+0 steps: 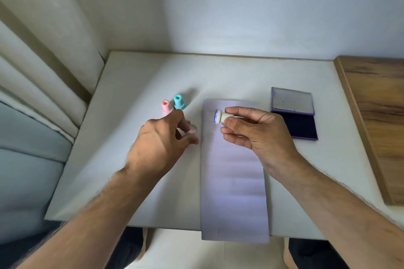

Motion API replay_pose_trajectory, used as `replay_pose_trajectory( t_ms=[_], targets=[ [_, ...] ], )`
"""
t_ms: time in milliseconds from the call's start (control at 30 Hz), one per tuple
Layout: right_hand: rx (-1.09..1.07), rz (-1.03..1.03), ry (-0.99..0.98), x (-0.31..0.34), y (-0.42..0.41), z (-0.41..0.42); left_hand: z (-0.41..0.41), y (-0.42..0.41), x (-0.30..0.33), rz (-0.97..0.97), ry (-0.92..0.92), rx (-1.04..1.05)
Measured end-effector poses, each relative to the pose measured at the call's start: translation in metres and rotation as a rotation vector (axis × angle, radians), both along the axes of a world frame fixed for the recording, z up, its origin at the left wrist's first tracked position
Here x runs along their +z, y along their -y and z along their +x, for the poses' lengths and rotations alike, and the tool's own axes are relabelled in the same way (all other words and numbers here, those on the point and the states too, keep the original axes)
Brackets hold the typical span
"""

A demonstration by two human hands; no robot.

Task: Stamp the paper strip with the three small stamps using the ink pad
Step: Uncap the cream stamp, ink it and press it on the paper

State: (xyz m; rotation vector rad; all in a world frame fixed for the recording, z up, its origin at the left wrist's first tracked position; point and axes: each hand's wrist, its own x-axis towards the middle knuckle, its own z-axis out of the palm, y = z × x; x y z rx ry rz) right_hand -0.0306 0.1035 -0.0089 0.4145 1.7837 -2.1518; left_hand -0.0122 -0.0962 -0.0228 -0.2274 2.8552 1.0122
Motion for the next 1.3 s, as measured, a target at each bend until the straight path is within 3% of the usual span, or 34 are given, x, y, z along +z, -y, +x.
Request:
replay_pose_trajectory(
  t_ms=[267, 533, 767, 867, 1100, 1200, 1233, 1300],
  targets=[
    [0.007, 0.012, -0.004, -0.002, 0.0, 0.001, 0.0, -0.002, -0.001, -0.289, -0.045, -0.087],
    [0.021, -0.003, 0.049, -0.005, 0.002, 0.005, -0.004, -0.009, 0.011, -0.405, 0.02, -0.115],
    [-0.058, -0.312, 0.246, 0.001, -0.001, 0.008, -0.008, -0.012, 0.017, -0.476, 0.109, -0.172],
    [-0.079, -0.455, 0.284, 0.004, -0.008, 0.01, -0.008, -0.024, 0.021, -0.612, 0.024, -0.19],
    [-0.114, -0.574, 0.284, 0.009, -0.029, 0.014, -0.007, -0.067, 0.02, -0.439, -0.186, -0.244],
    [-0.166, -0.44, 0.208, 0.01, -0.04, 0.007, -0.006, -0.073, 0.015, -0.417, -0.254, -0.276],
    [-0.19, -0.309, 0.153, 0.01, -0.048, 0.004, -0.007, -0.075, 0.015, -0.41, -0.29, -0.289],
    [-0.202, 0.142, -0.022, 0.009, -0.063, -0.003, -0.007, -0.074, 0.013, -0.372, -0.365, -0.285]
  ],
)
